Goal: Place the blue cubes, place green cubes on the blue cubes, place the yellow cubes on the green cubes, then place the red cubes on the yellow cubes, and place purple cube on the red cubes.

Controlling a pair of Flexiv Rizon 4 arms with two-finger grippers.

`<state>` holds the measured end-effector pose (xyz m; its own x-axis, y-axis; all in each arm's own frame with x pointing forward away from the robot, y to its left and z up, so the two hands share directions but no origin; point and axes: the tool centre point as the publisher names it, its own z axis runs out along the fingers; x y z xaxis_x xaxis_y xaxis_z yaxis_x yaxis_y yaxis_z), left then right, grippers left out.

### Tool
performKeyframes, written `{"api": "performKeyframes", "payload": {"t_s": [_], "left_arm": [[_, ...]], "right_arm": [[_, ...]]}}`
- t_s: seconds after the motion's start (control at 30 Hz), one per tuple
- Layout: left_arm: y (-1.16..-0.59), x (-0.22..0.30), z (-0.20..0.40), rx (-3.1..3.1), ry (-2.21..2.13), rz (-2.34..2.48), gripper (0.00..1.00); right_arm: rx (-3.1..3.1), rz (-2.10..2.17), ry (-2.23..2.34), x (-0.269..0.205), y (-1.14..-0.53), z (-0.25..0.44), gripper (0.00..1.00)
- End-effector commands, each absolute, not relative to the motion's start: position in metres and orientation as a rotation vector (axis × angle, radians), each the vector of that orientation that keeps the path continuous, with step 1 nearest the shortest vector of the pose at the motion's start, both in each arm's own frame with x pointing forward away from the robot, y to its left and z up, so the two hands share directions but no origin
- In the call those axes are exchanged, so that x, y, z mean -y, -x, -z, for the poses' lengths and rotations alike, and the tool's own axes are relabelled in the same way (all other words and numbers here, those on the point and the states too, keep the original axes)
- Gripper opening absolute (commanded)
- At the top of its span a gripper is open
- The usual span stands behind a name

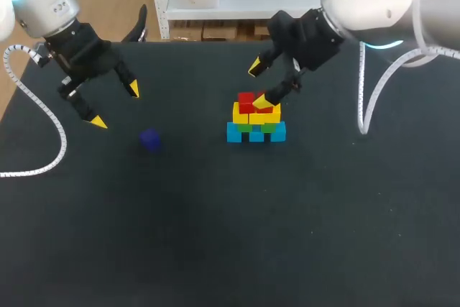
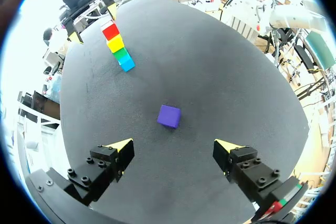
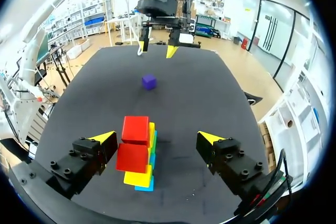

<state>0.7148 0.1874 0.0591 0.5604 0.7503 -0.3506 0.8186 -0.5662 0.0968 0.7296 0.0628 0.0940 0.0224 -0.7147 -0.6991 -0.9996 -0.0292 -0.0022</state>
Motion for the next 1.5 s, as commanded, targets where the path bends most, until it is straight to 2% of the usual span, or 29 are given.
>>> {"api": "performKeyframes", "payload": {"t_s": [0.03, 0.5, 1.07, 1.5], "left_arm": [[-0.714, -0.188, -0.059, -1.301, -2.548, 0.394, 1.0], [-0.714, -0.188, -0.059, -1.301, -2.548, 0.394, 1.0], [-0.714, -0.188, -0.059, -1.301, -2.548, 0.394, 1.0], [-0.714, -0.188, -0.059, -1.301, -2.548, 0.394, 1.0]], "right_arm": [[-1.732, -0.736, 1.769, -0.051, -0.728, -0.105, 1.0], [-1.688, -0.751, 1.581, 0.005, -0.723, -0.114, 1.0], [-1.642, -0.846, 1.604, 0.092, -0.702, -0.112, 1.0], [-1.609, -0.861, 1.646, 0.106, -0.7, -0.109, 1.0]]}}
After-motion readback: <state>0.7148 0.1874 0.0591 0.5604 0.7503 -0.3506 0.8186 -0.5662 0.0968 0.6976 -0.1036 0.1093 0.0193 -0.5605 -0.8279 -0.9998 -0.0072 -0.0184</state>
